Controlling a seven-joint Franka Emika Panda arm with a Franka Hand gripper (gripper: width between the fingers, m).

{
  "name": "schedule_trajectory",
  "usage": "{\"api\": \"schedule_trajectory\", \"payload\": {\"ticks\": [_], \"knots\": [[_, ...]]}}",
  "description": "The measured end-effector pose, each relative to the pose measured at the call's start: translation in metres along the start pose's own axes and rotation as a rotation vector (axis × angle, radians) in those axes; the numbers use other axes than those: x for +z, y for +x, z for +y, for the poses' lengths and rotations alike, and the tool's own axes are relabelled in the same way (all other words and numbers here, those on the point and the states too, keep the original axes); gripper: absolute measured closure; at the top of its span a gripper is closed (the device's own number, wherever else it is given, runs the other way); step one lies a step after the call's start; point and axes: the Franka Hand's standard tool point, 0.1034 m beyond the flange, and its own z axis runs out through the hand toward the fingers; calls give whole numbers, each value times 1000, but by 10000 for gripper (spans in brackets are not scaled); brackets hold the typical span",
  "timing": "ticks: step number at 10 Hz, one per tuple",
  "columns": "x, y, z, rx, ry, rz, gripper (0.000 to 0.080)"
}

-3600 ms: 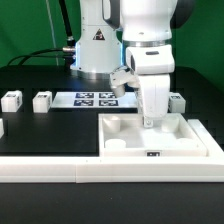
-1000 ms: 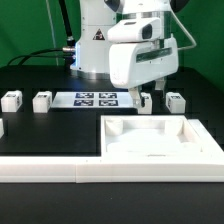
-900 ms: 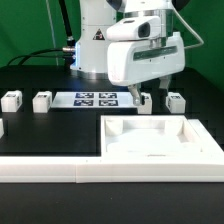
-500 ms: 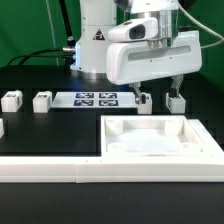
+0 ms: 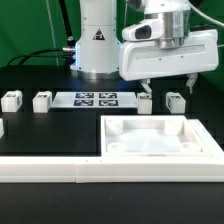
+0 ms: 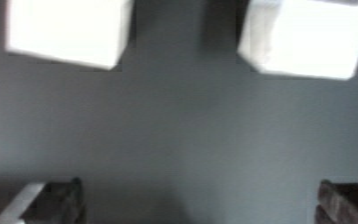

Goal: Assemble square table

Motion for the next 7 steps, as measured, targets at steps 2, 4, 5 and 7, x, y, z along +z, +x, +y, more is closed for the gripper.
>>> {"api": "schedule_trajectory", "payload": {"ticks": [2, 4, 5, 7], "knots": [[3, -12, -14, -36, 1, -14, 151], [3, -10, -11, -35, 0, -11, 150], [4, -11, -11, -36, -1, -24, 150], [6, -18, -15, 5, -6, -95, 151]]}}
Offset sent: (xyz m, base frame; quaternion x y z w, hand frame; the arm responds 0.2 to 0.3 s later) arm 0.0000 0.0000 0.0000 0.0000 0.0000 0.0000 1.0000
